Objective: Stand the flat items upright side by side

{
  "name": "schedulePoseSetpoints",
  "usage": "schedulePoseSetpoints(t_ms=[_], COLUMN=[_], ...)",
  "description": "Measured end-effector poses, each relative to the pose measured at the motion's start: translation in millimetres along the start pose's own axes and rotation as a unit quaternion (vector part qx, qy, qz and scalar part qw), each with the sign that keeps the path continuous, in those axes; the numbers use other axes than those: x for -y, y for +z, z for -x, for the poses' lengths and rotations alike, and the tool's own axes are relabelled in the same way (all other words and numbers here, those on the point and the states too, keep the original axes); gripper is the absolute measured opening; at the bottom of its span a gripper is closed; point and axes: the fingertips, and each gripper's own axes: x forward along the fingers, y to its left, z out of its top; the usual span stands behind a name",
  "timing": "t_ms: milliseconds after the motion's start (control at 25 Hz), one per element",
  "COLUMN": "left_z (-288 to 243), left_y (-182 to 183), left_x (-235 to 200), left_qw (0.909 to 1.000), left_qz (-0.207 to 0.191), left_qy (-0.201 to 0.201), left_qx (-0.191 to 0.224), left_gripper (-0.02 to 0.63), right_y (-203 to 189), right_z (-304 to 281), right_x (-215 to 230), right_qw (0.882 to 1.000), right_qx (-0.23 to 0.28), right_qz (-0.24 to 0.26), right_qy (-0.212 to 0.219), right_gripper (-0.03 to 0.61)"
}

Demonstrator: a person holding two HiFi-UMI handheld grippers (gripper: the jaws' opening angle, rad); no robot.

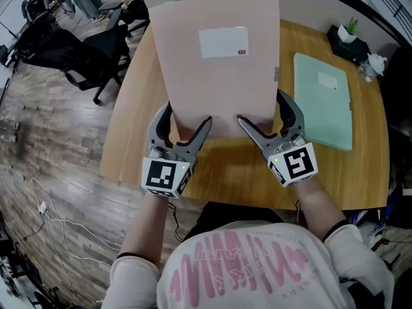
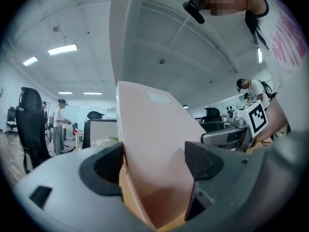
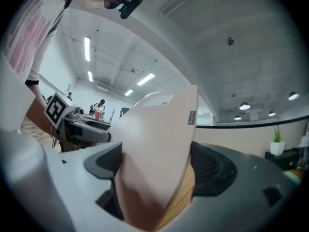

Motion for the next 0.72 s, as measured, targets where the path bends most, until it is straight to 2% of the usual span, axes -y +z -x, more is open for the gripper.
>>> schedulePoseSetpoints(t_ms=[160, 280, 360, 720], left_z=[-3, -2, 0, 13], left_y=[-9, -15, -18, -38], left_x=[1, 4, 4, 7], left_qw=[0.9998, 0.9991, 0.9983, 0.9939], left_qz=[-0.012, -0.038, -0.056, -0.103], left_qy=[0.010, 0.015, 0.017, 0.012], left_qx=[0.014, 0.010, -0.001, -0.038], left_gripper=[0.394, 0.394, 0.388, 0.356], right_y=[-10, -14, -23, -44], right_z=[-1, -1, 0, 2], right_x=[-2, -3, -7, -16], right_qw=[0.999, 0.997, 0.995, 0.987], right_qx=[0.010, 0.018, 0.000, -0.046], right_qz=[0.032, 0.072, 0.100, 0.152], right_qy=[0.009, 0.012, 0.017, 0.004], right_gripper=[0.457, 0.457, 0.457, 0.457])
